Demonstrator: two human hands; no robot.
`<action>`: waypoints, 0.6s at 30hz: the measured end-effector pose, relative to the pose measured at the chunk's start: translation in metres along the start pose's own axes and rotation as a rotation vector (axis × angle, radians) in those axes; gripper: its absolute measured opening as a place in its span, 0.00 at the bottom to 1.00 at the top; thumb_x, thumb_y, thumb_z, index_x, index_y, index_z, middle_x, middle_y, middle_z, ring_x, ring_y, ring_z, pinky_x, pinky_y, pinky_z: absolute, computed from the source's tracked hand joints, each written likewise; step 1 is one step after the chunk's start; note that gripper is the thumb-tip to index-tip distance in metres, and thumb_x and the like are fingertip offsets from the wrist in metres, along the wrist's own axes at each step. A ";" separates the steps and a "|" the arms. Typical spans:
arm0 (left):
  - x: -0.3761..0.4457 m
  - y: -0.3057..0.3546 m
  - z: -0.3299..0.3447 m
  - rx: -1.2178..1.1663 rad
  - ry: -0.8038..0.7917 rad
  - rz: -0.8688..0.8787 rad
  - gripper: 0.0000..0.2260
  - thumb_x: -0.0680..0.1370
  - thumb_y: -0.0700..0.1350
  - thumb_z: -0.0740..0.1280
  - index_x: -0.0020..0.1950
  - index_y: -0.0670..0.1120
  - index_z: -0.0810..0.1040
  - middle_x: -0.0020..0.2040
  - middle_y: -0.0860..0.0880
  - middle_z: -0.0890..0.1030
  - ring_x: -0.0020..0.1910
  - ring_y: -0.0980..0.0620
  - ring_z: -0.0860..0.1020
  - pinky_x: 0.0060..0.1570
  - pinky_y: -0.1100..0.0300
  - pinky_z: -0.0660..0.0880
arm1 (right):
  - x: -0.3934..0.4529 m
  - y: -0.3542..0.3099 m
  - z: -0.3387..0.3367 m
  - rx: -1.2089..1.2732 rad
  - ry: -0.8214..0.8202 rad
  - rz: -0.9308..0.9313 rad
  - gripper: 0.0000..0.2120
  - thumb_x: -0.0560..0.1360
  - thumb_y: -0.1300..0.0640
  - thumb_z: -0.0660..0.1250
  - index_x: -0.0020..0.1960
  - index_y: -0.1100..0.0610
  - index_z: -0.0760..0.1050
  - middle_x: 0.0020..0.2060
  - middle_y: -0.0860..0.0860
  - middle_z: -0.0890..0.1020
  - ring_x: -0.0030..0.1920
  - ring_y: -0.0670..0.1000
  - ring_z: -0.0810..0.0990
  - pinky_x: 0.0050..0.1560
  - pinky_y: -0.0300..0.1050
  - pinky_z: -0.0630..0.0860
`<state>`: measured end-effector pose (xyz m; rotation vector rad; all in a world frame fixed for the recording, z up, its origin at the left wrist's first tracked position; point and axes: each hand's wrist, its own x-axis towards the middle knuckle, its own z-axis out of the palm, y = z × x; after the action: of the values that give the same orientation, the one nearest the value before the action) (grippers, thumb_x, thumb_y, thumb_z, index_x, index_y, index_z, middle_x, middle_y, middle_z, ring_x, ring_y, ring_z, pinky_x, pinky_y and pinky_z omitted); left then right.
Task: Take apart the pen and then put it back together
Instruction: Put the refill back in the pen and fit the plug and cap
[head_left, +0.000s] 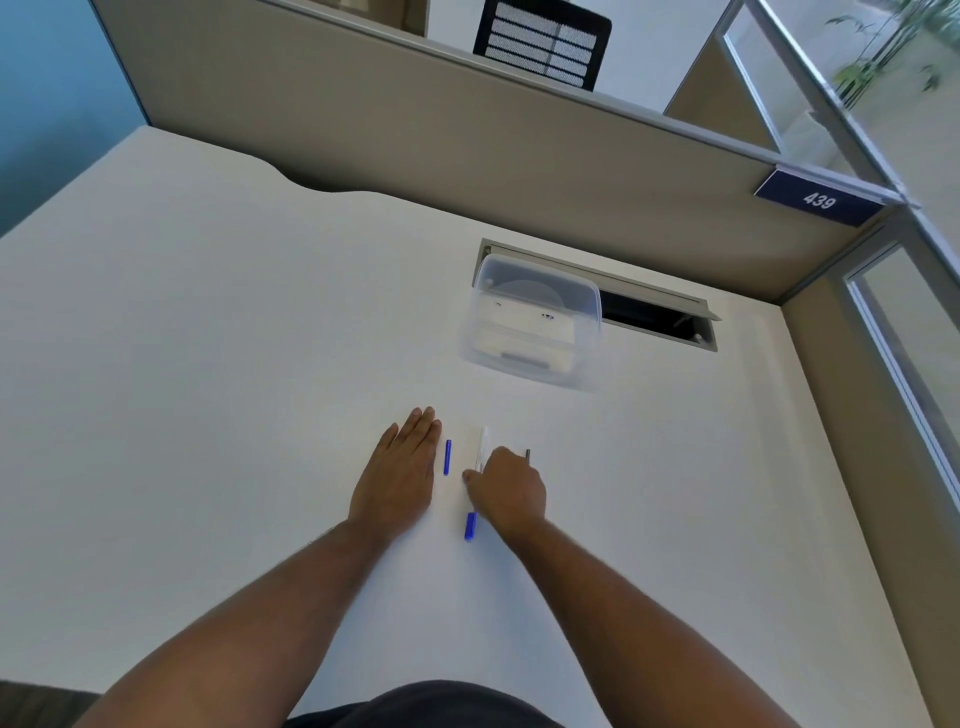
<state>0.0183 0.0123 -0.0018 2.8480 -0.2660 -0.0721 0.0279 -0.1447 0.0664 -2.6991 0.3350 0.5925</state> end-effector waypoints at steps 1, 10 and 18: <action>0.000 -0.001 0.001 -0.011 0.000 0.002 0.25 0.78 0.41 0.51 0.74 0.41 0.72 0.77 0.44 0.71 0.76 0.46 0.69 0.73 0.49 0.66 | -0.002 0.000 0.002 -0.002 0.001 0.001 0.11 0.78 0.51 0.63 0.53 0.59 0.74 0.51 0.55 0.83 0.53 0.58 0.82 0.46 0.45 0.73; 0.003 0.023 -0.011 -0.545 0.052 -0.194 0.21 0.86 0.42 0.51 0.80 0.44 0.61 0.82 0.48 0.58 0.82 0.52 0.54 0.78 0.58 0.46 | 0.001 0.013 -0.006 0.131 -0.021 -0.011 0.10 0.80 0.52 0.61 0.51 0.58 0.74 0.47 0.53 0.82 0.49 0.56 0.81 0.47 0.48 0.75; -0.006 0.067 -0.038 -1.009 0.031 -0.236 0.18 0.85 0.42 0.59 0.75 0.46 0.72 0.73 0.52 0.75 0.73 0.54 0.72 0.70 0.65 0.64 | -0.004 0.025 -0.019 0.342 0.043 -0.049 0.11 0.80 0.50 0.64 0.45 0.57 0.75 0.39 0.50 0.82 0.43 0.53 0.83 0.50 0.52 0.82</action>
<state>0.0037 -0.0401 0.0532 1.8569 0.1052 -0.1565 0.0239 -0.1748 0.0772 -2.3856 0.3459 0.4194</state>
